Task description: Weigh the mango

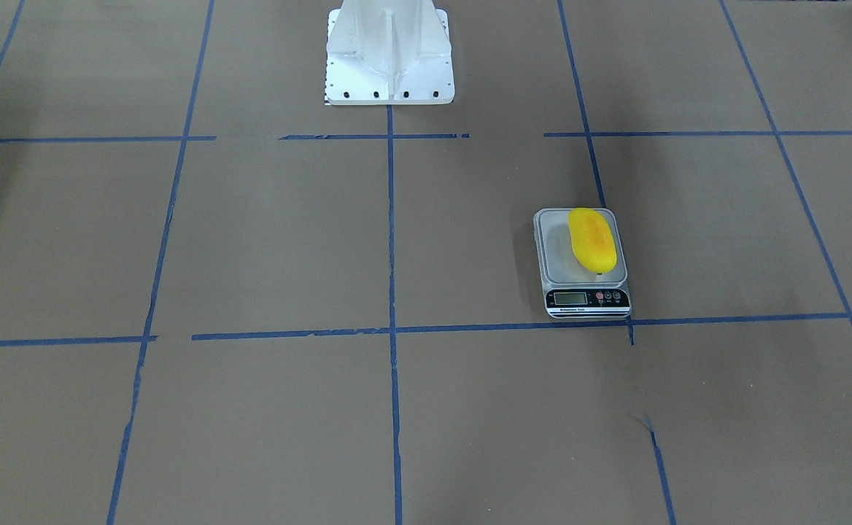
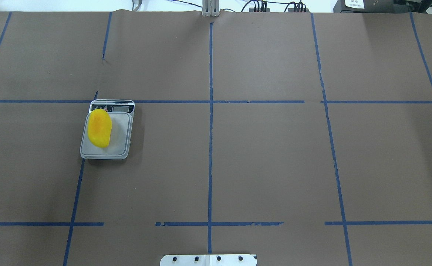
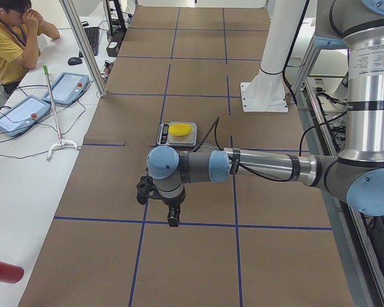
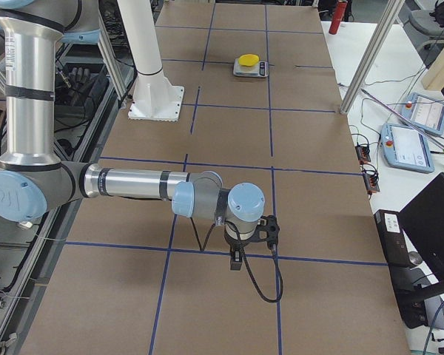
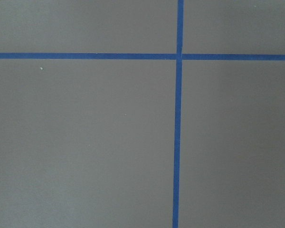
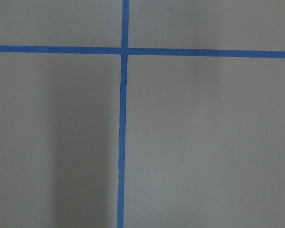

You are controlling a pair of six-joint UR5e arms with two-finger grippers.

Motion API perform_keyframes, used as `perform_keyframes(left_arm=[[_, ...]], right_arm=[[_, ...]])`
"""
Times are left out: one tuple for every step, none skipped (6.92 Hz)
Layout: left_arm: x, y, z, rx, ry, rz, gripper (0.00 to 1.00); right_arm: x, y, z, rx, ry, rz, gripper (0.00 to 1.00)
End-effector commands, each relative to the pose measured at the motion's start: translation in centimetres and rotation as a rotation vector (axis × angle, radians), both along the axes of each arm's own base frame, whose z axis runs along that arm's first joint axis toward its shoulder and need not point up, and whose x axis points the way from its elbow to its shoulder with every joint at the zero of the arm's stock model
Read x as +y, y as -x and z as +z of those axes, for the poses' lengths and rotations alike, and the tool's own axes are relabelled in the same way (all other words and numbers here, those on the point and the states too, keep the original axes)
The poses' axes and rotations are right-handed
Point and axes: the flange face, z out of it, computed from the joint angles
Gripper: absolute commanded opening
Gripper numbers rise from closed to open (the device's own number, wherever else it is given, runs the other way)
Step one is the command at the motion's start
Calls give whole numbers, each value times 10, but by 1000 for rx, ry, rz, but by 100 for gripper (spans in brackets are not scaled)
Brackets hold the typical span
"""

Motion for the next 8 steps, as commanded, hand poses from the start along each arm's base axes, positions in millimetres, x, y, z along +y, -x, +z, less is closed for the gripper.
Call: perform_keyframes(left_arm=[[-5,-6,-1,10,-26,8,100],[-9,-7,5,13,-53,12,100],[-23,-7,-5,8,-72,14,100],[-24,-7,-10,8,-83,15,100],[-23,-6,-6,10,-74,13,100],[-23,-7,-5,10,-73,15,100],[-21,-6,-8,10,-76,13,100],[-19,-6,-9,10,-73,13,100]], right_arm=[[0,0,0,0,0,0,100],[0,0,0,0,0,0,100],[0,0,0,0,0,0,100],[0,0,0,0,-1,0,100],[0,0,0,0,-1,0,100],[0,0,0,0,0,0,100],[0,0,0,0,0,0,100],[0,0,0,0,0,0,100]])
